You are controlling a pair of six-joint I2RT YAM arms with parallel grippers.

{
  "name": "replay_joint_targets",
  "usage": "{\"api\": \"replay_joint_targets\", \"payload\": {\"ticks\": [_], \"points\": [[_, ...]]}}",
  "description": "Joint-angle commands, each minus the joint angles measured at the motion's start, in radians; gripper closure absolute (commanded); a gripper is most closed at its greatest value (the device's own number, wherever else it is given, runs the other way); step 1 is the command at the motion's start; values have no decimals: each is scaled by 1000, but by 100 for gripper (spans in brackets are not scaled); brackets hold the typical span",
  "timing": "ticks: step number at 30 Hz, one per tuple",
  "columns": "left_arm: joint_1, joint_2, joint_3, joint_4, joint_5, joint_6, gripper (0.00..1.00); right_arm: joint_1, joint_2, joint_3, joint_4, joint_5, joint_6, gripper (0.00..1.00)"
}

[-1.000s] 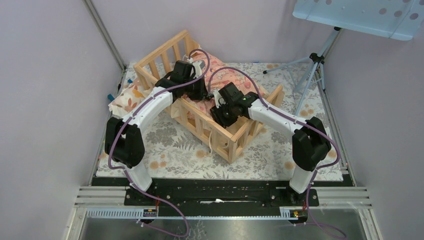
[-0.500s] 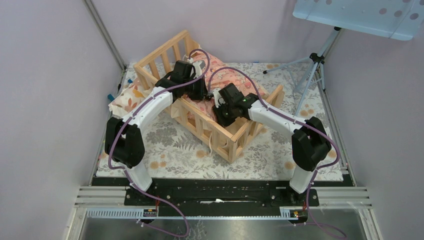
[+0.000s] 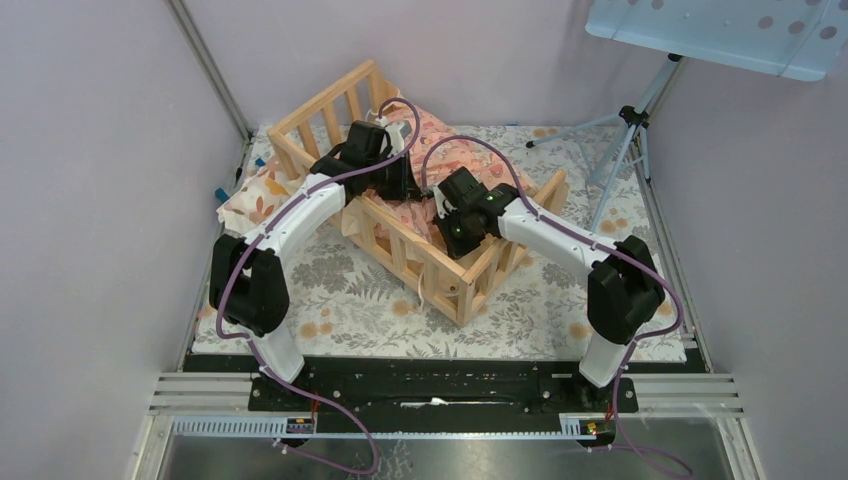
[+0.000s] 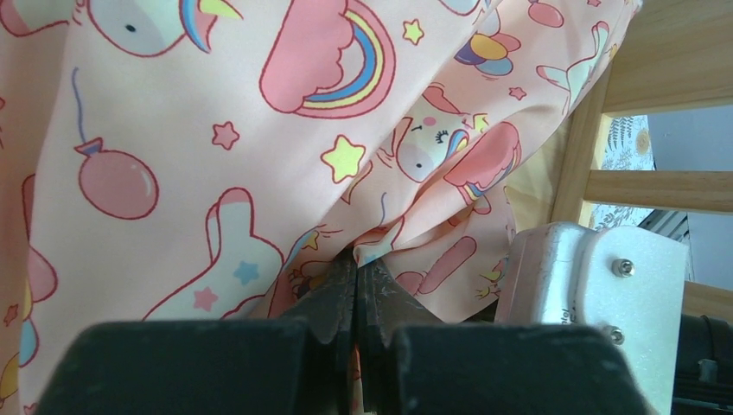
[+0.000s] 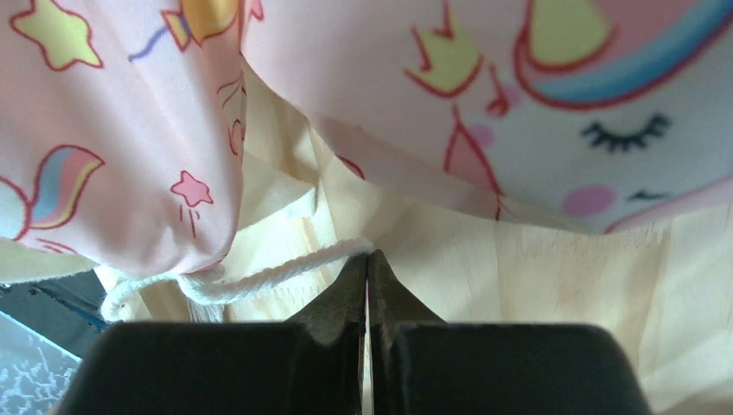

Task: Set up the pet bed
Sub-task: Cross the ropes on the bed frame.

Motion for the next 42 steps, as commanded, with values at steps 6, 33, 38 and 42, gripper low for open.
{"api": "replay_joint_targets", "payload": {"ticks": [6,33,38,42], "points": [[62,4,-45,-40,60,28,100,6,-74,74,-37,-66,68,100],[-2,-79,-30,-12,114,46,88,-51,-156,240,-210,-300,131,100],[-13,-94,-36,-2,138,49,88,-118,-154,235,-196,-432,182,100],[-15,-118,-48,-4,135,49,88,-156,-142,231,-193,-522,210,100]]}}
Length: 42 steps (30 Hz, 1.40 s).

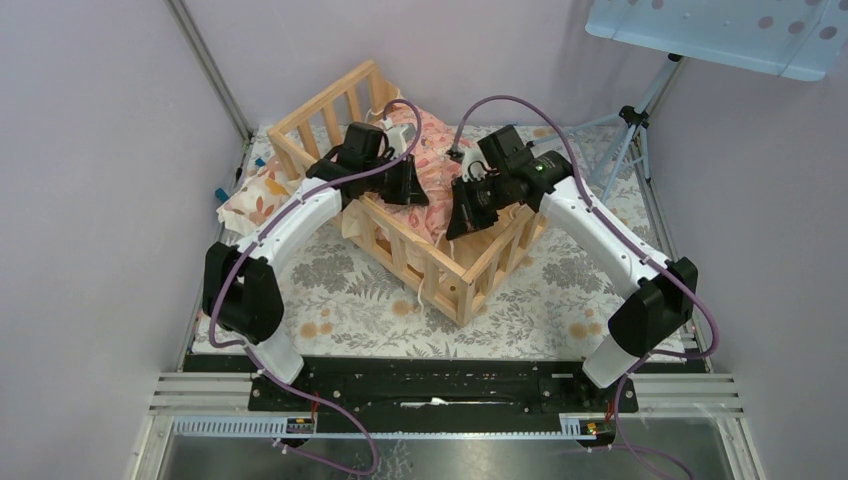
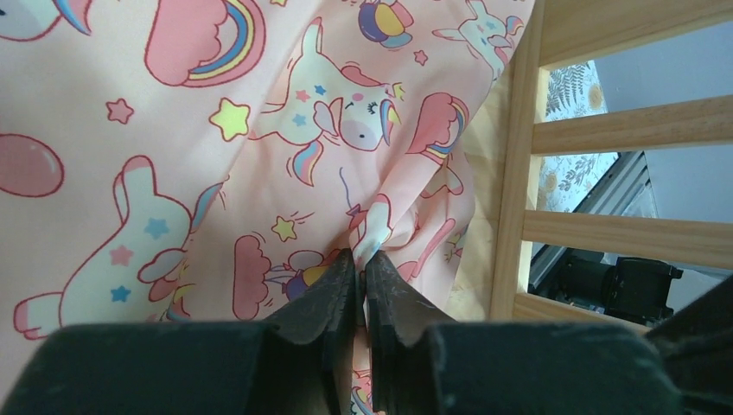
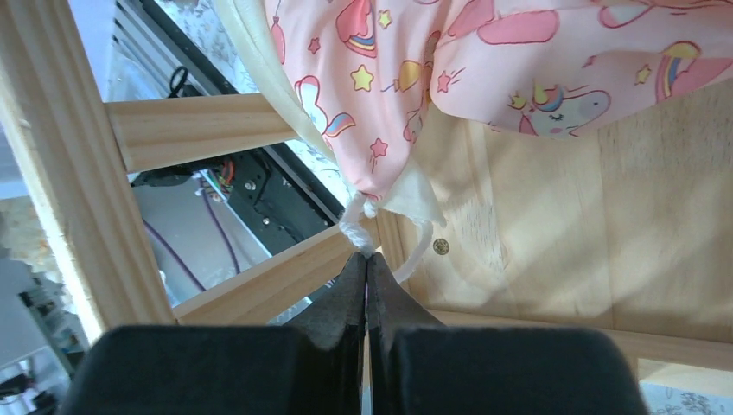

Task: Set up the pet bed
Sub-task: Cross the ropes on the bed frame.

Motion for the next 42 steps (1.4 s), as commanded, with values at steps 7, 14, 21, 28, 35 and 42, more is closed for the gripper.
{"api": "replay_joint_targets", "payload": {"ticks": [7,14,21,28,35,42], "points": [[-6,-80,-28,-12,18,35,91,-43,2,44,38,-252,83,100],[-15,-110,-26,-17,15,47,79,-43,-3,58,15,-160,63,100],[-15,-213,-74,114,4,15,57,-43,-55,-29,136,-42,79,100],[-14,-286,-154,266,96,150,56,-44,-89,-38,216,-19,70,100],[-14,-248,-133,197,249,491,60,-43,-86,-25,179,-10,-5,100],[-14,-238,-161,199,418,640,50,-43,-97,-48,188,-22,-25,100]]}}
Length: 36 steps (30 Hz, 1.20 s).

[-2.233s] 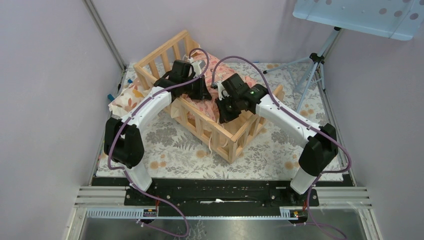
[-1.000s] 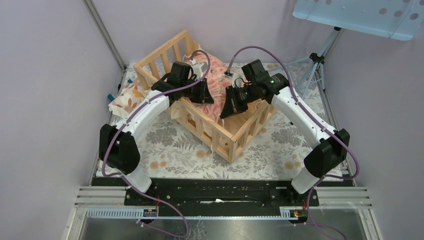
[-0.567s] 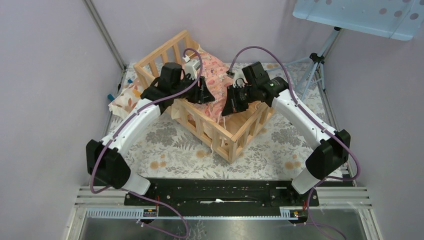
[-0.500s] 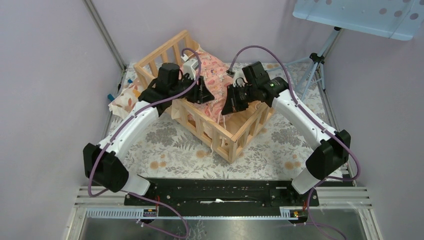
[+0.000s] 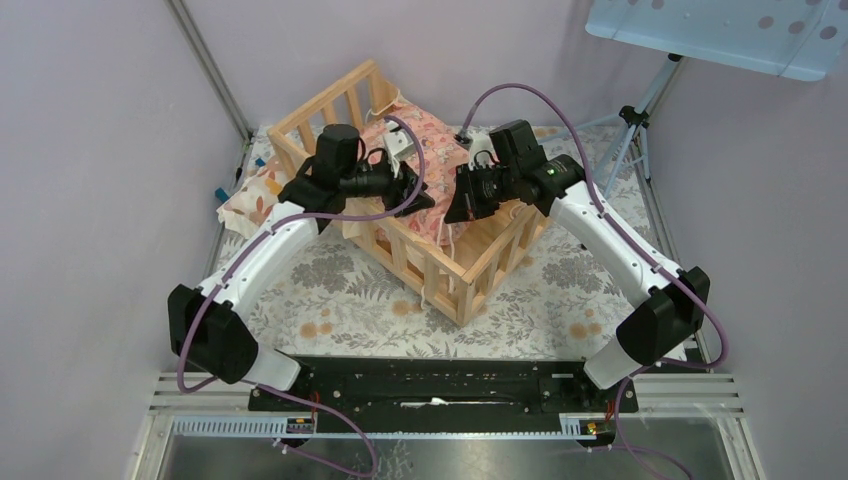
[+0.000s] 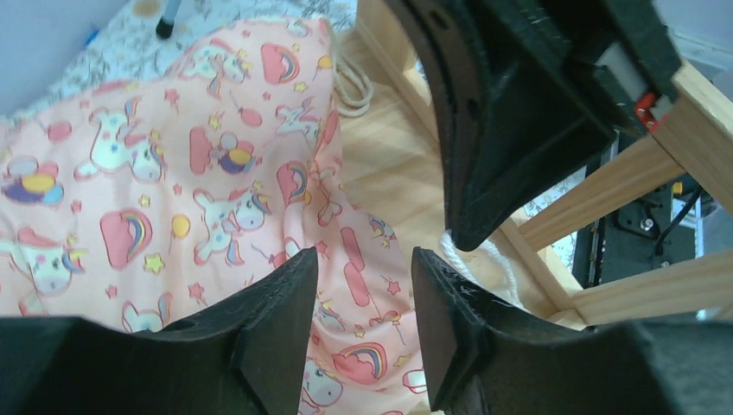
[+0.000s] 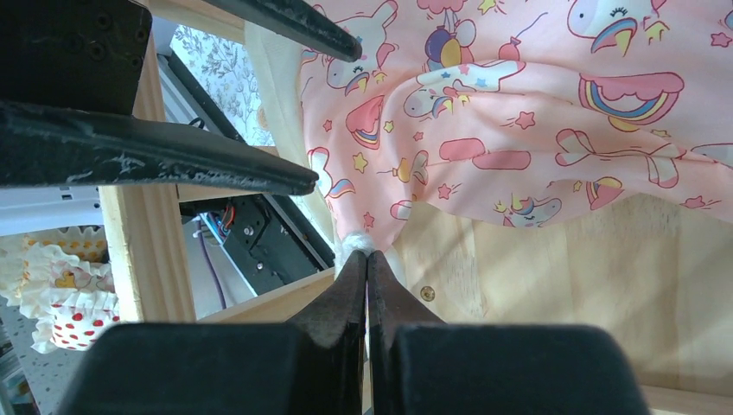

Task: Set up the pet bed
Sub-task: Cross the ropes on the bed frame.

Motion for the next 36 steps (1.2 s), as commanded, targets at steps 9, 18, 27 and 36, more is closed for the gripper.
{"api": "replay_joint_targets", "payload": {"ticks": [9,18,27,36], "points": [[-7,36,-45,-63,183,299,45,-2,-47,6,15,-16,-46,100],[-37,132,62,-270,182,488,45,-2,-55,-3,45,-24,-33,100],[-44,285,238,-503,252,593,47,-2,-60,-5,47,-21,-33,100],[-40,266,235,-522,227,619,47,-2,-50,-2,23,13,-56,100]]}}
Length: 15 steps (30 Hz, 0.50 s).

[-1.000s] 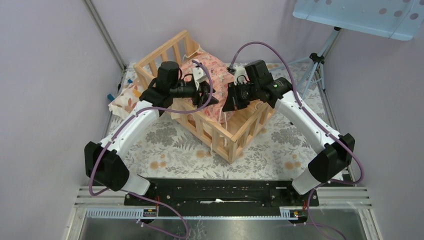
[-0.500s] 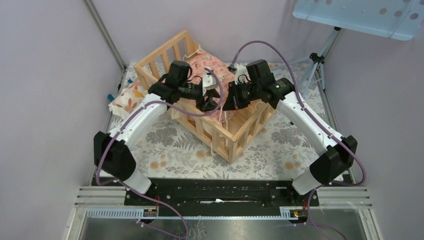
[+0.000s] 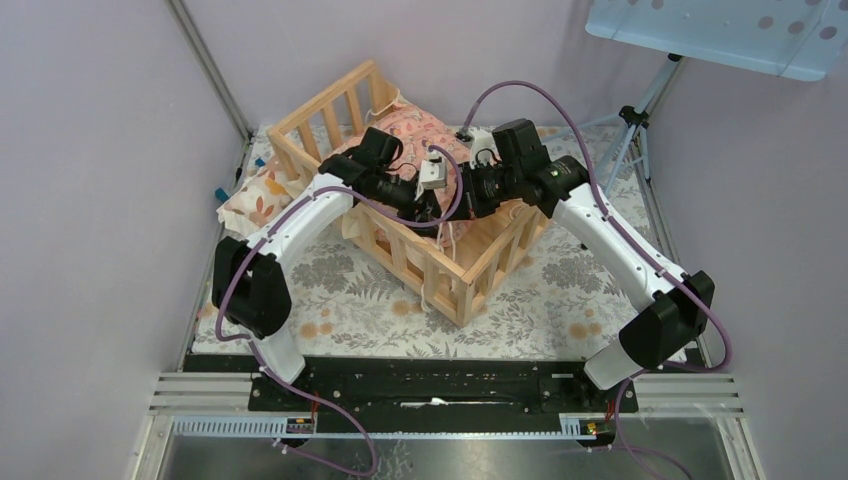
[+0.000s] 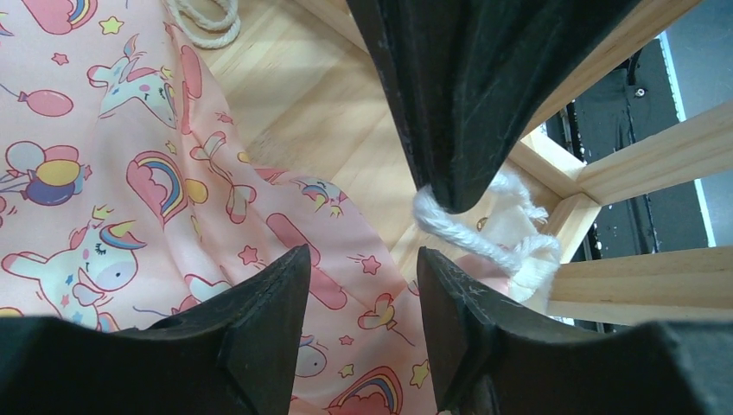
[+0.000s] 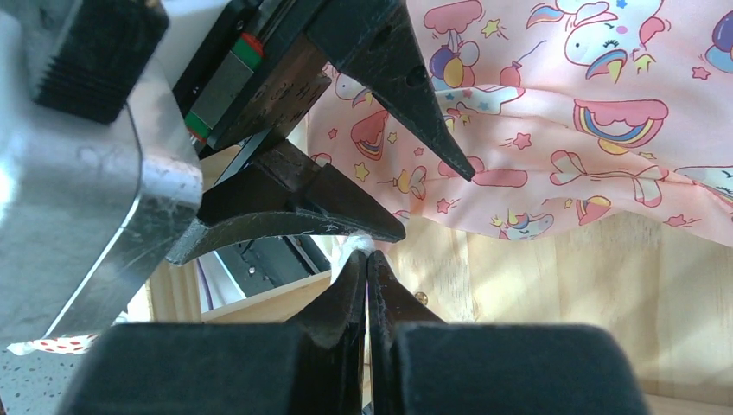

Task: Set up the pet bed
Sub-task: Cross the ropes on the bed frame.

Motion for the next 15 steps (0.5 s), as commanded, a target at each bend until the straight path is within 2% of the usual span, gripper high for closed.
{"api": "replay_joint_targets", "payload": {"ticks": [1,7,15], "points": [[14,-36,16,-77,0,51,47,-2,-25,8,-11,31,-34,100],[129,-82,48,-30,66,9,48,-2,5,27,-47,135,-56,100],[135,-61,91,-48,184,14,44,-2,26,29,-6,129,-40,100]]}}
